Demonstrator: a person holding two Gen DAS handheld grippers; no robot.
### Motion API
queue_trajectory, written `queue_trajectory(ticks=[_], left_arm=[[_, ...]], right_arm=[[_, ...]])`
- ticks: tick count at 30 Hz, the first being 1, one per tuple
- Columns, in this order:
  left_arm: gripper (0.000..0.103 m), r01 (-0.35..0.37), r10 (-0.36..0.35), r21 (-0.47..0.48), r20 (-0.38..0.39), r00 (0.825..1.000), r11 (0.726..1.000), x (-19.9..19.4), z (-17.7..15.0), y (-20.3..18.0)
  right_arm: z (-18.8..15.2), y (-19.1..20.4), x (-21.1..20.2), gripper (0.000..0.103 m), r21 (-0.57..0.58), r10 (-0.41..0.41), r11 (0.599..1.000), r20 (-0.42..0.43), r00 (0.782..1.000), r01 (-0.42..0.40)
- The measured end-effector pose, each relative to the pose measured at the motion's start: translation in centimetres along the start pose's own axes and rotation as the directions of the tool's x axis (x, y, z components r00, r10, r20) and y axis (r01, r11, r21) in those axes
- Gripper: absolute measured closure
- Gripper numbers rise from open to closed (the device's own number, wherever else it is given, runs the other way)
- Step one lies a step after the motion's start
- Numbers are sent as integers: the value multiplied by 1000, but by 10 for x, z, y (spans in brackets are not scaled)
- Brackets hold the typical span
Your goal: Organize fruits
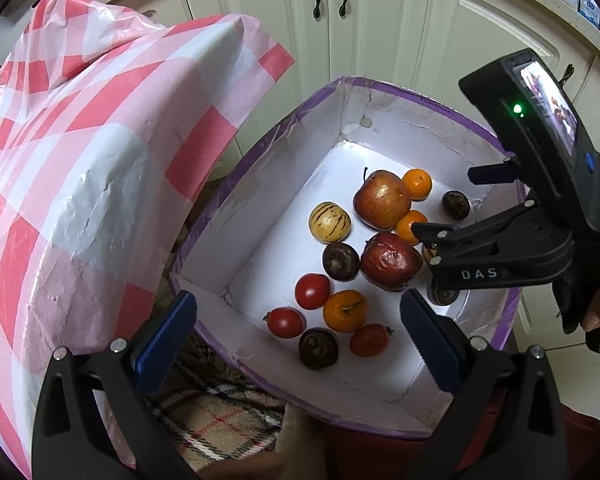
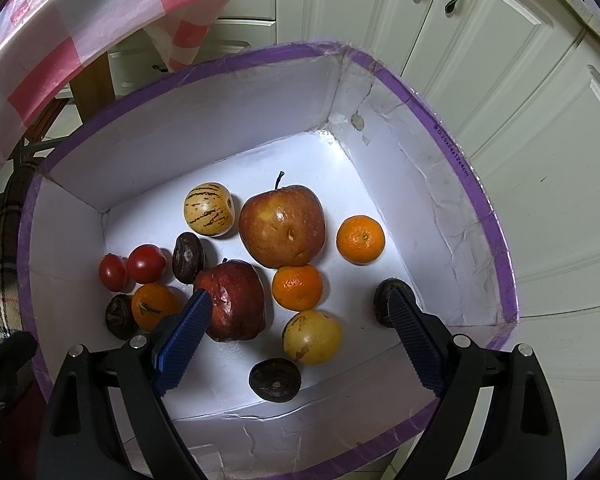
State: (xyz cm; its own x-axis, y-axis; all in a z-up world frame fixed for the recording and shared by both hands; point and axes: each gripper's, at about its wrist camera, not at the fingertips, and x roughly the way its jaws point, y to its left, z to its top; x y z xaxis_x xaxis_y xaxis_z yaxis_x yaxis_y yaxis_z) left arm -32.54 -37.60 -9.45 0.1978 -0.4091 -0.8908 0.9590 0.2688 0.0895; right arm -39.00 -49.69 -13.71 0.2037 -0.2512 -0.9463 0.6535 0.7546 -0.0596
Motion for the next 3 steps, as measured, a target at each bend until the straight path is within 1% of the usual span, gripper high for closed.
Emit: queue_trajectory(ticks=[3], left_arm=[[1,-1,1,4,8,1000,1000,-2,1,-1]], right_arm=[[1,0,-3,16,-5,-8,1000,2,1000,8]])
